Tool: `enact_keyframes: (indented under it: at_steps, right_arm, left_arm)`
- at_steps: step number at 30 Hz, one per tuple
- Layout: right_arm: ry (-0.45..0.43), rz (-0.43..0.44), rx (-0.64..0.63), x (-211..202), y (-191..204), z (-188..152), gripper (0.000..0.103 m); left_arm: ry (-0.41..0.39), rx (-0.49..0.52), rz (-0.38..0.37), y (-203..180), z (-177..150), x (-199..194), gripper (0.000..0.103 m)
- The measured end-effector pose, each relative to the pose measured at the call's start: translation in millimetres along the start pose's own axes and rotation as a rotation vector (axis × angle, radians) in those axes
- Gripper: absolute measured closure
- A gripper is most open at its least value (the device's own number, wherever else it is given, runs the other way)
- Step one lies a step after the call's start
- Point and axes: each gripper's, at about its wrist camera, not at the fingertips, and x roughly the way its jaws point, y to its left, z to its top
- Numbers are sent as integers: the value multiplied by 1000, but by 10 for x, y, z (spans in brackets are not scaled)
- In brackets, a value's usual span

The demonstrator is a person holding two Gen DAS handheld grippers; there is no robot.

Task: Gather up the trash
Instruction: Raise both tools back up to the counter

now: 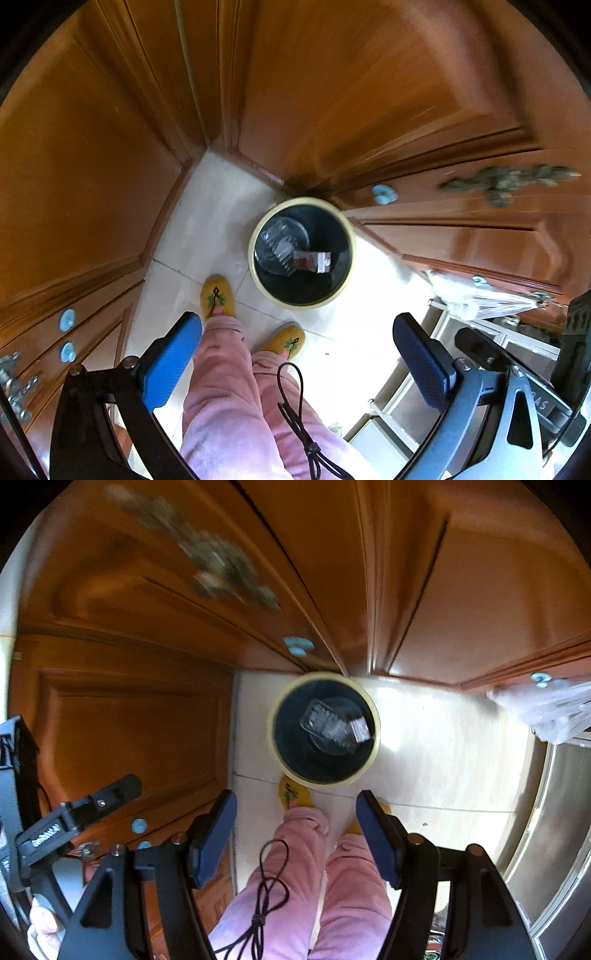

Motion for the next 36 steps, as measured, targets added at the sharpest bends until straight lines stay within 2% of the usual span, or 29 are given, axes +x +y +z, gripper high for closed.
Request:
enact_keyframes:
  at_steps: [6,12,21,26,32,34,36]
  right_arm:
    - [-90,28,-72,-675,212,-45,36]
    - [-223,63,-180,-1430,509,-191,36]
    - [-441,123,-317,-2394,791,-271,36]
    - [-570,125,-371,-2941,917,-124,36]
    - [-698,112,-373,-3379,1009,213,36]
    - [-722,112,-361,-3481,1001,353,36]
    - [-741,103,-343,-3527,1007,511,36]
  left_arm:
    - [-96,24,-44,-174,-99,-702,1]
    - [-216,54,-52,-415,-208,-1416,1]
    - [-516,84,-92,-857,-380,-2631,1]
    - [-666,147,-76,-1175,-387,-3178,1]
    - [-841,175,-35,-1486,-213,-3676,1]
    - [-873,187,-10,-1565,-94,-3800,1]
    - [-872,201,20,-1655,100,-3865,1]
